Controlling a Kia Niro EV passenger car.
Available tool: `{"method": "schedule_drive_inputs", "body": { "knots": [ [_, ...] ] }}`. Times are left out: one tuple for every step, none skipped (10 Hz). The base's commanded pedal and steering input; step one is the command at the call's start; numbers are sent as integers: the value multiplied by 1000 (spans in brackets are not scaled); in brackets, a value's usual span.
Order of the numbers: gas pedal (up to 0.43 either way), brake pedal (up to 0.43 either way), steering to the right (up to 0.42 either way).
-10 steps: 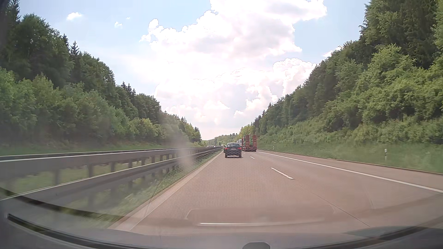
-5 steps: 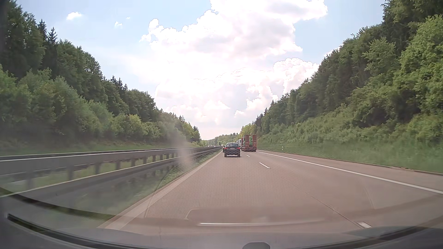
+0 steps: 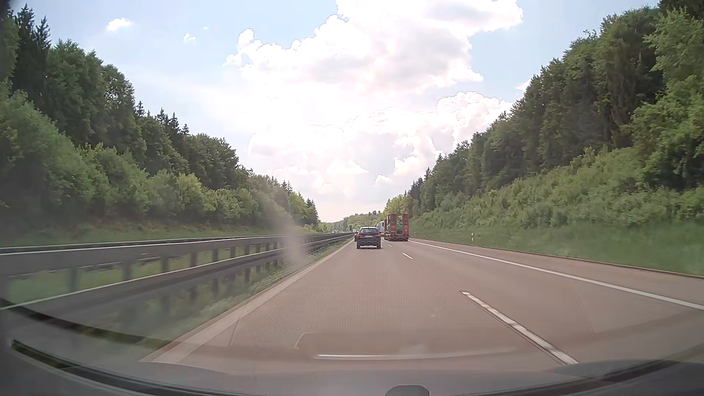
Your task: Follow the waypoints while adhering to traffic rules and regulations
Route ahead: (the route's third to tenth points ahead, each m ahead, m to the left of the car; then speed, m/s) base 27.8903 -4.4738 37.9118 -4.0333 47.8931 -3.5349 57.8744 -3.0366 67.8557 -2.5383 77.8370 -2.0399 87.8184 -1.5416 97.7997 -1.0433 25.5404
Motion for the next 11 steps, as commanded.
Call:
{"method": "schedule_drive_inputs", "body": {
  "knots": [
    [331,0,-8],
    [331,0,-8],
    [350,0,-8],
    [358,0,-7],
    [370,0,-6],
    [370,0,-6],
    [370,0,-5],
    [370,0,-5],
    [370,0,-5],
    [370,0,-5],
    [370,0,-5]
  ]
}}
